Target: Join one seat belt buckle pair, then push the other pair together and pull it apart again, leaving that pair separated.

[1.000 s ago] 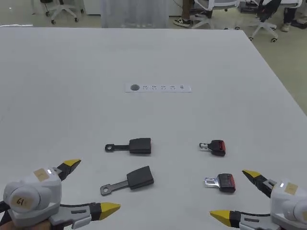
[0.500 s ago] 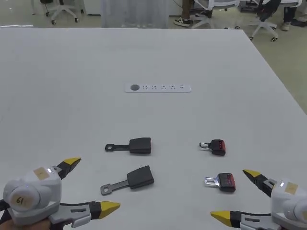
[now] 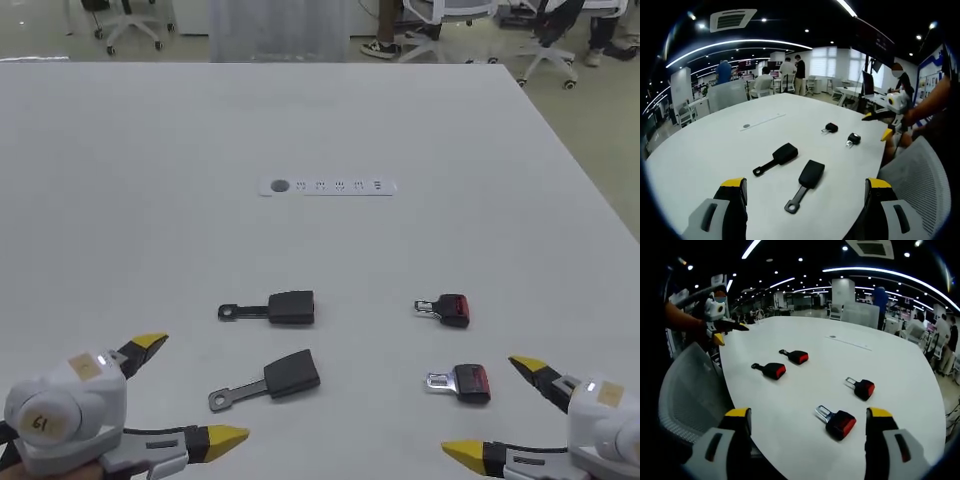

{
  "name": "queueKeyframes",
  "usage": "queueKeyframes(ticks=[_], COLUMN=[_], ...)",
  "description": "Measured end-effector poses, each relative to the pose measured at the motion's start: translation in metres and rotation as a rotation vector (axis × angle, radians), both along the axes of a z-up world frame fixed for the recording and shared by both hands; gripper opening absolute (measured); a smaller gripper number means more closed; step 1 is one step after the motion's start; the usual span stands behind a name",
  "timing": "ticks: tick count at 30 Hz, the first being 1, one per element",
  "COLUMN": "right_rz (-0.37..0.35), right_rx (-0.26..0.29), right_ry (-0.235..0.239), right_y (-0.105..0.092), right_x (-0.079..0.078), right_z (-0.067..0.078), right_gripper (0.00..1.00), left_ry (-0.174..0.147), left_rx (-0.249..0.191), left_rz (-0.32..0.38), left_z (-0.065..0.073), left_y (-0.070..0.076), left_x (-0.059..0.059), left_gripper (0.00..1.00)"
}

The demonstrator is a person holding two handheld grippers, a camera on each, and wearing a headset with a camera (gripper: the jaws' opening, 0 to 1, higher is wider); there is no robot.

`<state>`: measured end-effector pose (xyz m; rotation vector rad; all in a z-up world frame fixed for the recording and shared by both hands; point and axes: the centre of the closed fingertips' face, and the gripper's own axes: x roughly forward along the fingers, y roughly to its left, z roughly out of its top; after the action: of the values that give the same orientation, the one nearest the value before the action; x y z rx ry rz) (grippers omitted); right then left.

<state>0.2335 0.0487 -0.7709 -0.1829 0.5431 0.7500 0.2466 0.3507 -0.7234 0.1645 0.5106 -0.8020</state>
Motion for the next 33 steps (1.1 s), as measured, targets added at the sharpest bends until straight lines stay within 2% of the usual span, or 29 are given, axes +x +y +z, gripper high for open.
queueKeyframes(ticks=[22, 25, 33], right_rz=[-0.01, -0.008, -0.005], right_rx=[-0.011, -0.021, -0.035], right_ry=[0.018, 0.023, 0.029], right_y=[-0.006, -0.008, -0.013], right_x=[0.002, 0.003, 0.008], right_z=[-0.006, -0.009, -0.011], right_gripper=[0.95, 0.94, 0.94], left_ry=[0.012, 0.01, 0.013], left_rx=[0.003, 0.028, 0.032], left_rz=[-0.01, -0.028, -0.04], left_z=[-0.003, -0.005, -0.005], left_y=[-0.004, -0.006, -0.007], left_x=[0.002, 0.0, 0.005], left_gripper=[0.99, 1.0, 0.99])
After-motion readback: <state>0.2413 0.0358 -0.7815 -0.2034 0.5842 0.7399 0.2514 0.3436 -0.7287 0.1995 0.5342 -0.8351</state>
